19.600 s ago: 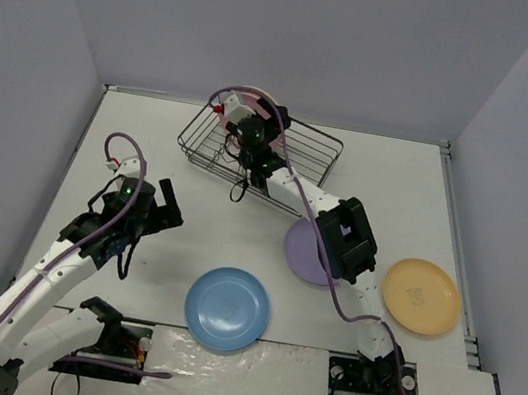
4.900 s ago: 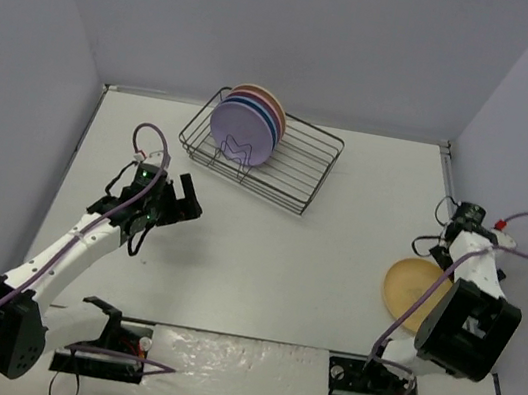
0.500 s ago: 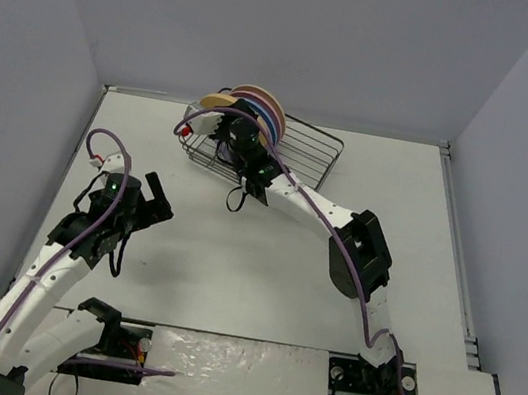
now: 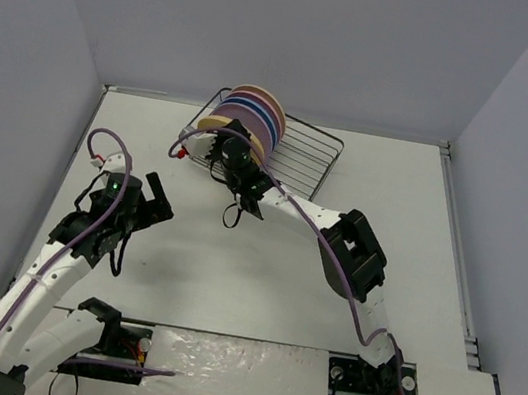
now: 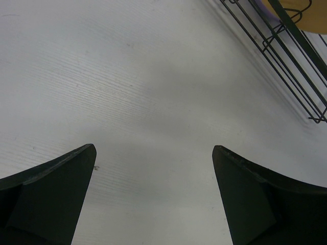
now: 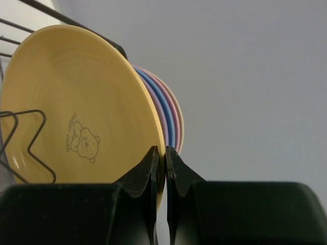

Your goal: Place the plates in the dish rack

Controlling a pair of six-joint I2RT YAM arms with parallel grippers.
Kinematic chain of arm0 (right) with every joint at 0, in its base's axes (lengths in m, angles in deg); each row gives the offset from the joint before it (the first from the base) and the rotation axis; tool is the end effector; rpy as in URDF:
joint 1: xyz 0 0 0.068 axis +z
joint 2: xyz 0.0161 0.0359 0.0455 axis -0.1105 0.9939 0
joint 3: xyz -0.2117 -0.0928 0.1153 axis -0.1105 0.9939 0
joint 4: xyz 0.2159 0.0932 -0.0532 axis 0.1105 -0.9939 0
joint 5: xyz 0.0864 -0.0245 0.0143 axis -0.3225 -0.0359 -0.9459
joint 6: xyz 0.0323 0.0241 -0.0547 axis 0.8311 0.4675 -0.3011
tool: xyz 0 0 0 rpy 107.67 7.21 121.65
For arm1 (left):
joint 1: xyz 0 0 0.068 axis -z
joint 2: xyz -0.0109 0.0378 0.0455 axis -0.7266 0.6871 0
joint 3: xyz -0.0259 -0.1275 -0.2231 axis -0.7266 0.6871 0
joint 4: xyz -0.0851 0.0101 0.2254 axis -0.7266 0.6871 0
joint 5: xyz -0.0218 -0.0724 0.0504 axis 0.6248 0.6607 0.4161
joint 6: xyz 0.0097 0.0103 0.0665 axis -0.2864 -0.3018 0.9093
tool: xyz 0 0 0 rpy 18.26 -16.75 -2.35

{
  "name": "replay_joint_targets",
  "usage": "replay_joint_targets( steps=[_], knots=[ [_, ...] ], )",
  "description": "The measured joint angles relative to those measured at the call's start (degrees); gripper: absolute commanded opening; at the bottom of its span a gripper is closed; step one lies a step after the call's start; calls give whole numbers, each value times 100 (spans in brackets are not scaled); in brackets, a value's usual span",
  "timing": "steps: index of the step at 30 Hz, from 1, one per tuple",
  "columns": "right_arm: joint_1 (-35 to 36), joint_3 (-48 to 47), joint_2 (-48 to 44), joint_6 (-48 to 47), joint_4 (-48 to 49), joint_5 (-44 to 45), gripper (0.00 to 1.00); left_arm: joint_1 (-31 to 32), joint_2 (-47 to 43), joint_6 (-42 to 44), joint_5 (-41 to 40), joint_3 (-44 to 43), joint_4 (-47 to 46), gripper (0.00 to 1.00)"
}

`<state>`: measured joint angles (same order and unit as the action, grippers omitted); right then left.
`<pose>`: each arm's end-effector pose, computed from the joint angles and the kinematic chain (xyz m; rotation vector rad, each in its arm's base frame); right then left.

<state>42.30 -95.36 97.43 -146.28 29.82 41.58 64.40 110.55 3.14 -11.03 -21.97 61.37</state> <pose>0.3505 0.3703 0.2754 -1.0851 0.9621 -0.5654 0.1725 -0.0444 0.2781 -0.5889 2.1218 -0.3919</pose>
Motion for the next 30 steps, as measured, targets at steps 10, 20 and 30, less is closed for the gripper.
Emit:
replay_joint_targets(
  steps=[10, 20, 30],
  knots=[
    [4, 31, 215, 401, 210, 158, 55, 0, 54, 0, 4, 0, 0, 97],
    [4, -237, 191, 1052, 305, 530, 97, 0, 32, 1, 19, 0, 0, 97],
    [-243, -235, -1227, 3431, -1013, 1188, 100, 0, 30, 2, 51, 0, 1, 97]
  ],
)
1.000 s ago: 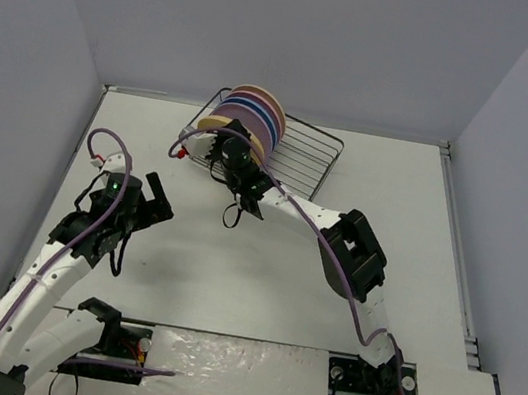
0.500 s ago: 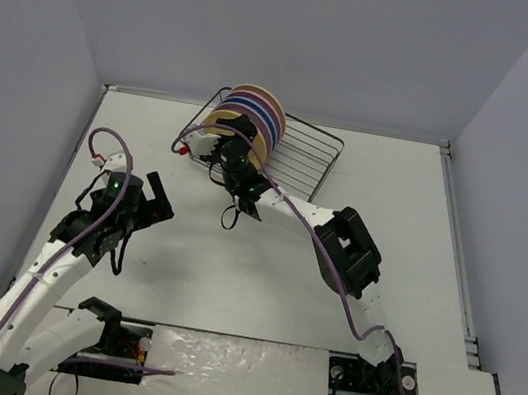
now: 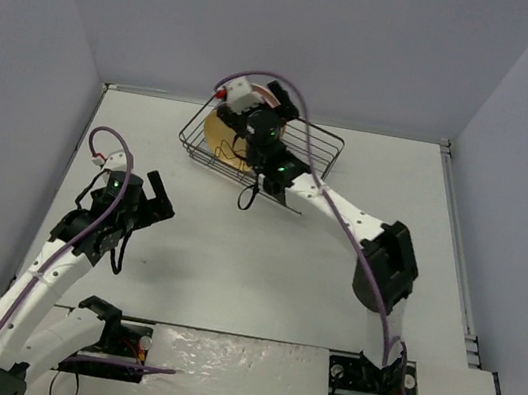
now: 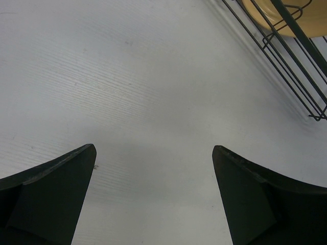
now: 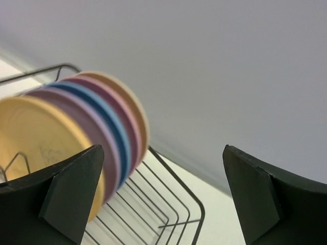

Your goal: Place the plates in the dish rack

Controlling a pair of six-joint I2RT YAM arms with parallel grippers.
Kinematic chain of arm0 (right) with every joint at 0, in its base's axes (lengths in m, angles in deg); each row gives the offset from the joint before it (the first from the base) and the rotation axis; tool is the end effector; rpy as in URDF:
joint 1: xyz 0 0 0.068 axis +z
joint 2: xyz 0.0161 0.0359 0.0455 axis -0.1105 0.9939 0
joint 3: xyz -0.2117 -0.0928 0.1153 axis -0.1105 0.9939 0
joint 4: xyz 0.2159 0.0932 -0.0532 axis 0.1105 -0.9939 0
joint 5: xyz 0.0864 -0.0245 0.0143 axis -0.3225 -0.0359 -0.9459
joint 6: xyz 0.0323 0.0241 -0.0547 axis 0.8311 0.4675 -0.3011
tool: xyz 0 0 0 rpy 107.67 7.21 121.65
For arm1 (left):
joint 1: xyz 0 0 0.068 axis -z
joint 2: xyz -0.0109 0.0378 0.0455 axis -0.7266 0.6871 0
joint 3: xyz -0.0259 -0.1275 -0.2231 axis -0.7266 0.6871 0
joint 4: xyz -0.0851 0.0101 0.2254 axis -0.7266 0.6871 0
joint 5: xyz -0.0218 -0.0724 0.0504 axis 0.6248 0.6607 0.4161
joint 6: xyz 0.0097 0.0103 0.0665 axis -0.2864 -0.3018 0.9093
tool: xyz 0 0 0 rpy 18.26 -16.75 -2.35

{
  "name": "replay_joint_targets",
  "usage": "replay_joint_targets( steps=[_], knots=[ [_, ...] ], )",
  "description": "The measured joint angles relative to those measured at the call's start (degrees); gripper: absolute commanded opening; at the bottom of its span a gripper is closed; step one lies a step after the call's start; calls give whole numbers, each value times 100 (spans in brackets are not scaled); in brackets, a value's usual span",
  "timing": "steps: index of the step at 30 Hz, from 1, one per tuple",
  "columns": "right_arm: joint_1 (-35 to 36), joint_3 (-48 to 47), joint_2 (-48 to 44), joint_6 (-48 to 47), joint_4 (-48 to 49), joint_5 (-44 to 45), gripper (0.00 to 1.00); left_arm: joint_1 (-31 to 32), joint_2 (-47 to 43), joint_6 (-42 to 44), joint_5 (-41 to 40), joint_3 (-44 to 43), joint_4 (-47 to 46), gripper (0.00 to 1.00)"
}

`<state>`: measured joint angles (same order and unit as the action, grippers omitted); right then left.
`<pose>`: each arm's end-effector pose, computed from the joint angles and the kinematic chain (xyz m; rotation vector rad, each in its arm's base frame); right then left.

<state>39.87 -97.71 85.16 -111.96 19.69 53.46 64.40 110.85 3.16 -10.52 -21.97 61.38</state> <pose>0.3421 0.3156 0.3678 -0.5125 1.2783 -0.2311 0.1733 -0.0452 0.2772 -0.5849 2.1307 -0.3979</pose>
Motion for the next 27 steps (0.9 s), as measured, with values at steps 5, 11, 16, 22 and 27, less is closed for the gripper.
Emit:
replay_joint_targets(
  steps=[5, 11, 16, 22, 27],
  knots=[
    [-1162, 1062, -2175, 2468, -1041, 404, 100, -1, 26, -2, -3, 0, 4, 97],
    [-2956, 2936, -4333, 4847, -2180, 630, 100, -31, 190, -11, -14, -35, 80, 97],
    [-4049, 4242, -4753, 5841, -3299, 152, 100, -31, 427, -63, -118, -232, 323, 97],
    [-4392, 4965, -4886, 6343, -4178, -196, 100, -31, 408, -124, -334, -309, 540, 97],
    [-4393, 4930, -5297, 6532, -4353, -299, 100, -49, 339, -157, -507, -358, 712, 97]
  ],
)
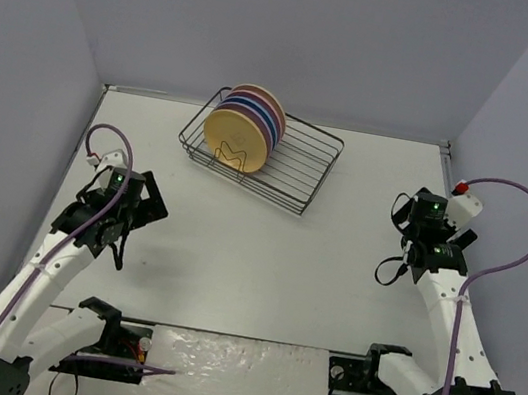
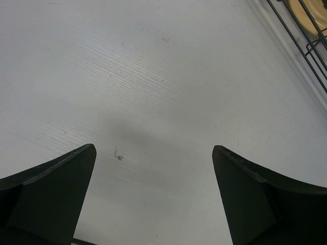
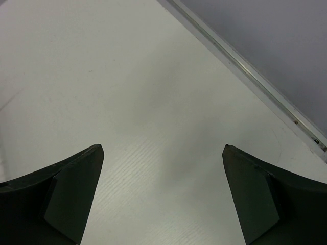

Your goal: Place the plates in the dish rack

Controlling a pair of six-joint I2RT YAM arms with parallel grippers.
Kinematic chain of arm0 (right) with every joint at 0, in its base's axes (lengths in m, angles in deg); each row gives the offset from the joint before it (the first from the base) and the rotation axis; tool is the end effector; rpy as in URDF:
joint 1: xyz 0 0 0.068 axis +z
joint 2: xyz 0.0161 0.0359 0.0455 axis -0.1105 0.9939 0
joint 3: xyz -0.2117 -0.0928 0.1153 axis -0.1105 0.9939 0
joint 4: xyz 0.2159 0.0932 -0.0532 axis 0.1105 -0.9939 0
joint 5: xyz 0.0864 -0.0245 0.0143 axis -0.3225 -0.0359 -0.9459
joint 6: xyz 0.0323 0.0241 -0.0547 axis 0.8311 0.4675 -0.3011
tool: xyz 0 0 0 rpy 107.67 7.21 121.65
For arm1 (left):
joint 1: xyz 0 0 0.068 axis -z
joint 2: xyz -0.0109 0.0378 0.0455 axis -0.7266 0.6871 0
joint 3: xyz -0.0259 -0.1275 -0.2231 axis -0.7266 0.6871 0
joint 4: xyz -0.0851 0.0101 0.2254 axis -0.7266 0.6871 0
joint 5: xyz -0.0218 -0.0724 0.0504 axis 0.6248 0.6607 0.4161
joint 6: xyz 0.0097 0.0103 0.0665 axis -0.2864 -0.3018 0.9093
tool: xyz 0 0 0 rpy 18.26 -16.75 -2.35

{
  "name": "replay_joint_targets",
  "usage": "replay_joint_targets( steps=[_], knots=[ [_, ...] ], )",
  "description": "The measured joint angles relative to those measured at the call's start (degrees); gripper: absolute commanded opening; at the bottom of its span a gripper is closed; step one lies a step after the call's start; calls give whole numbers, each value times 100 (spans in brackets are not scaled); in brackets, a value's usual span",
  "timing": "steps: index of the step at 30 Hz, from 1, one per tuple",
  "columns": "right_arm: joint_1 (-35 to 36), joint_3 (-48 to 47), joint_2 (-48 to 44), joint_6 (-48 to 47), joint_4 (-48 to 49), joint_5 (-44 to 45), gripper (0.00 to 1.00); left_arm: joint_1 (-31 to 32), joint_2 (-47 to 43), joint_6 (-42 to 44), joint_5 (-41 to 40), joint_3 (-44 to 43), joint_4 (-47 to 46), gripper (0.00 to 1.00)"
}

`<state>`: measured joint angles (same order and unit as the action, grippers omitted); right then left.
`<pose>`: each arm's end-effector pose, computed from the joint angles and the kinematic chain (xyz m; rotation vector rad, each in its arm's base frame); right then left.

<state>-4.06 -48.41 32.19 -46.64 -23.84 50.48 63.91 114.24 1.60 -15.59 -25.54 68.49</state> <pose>0.2354 -0.0168 0.2859 0.7429 1.8328 -0.1593 0.1754 -0.0393 0.2763 -0.6746 2.1918 -0.2477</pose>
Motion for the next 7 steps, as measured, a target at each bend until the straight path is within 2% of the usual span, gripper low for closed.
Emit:
replay_joint_targets(
  steps=[7],
  knots=[
    [0, -79, -409, 121, -2, 24, 100, -14, -42, 1, -152, -173, 151, 97]
  ],
)
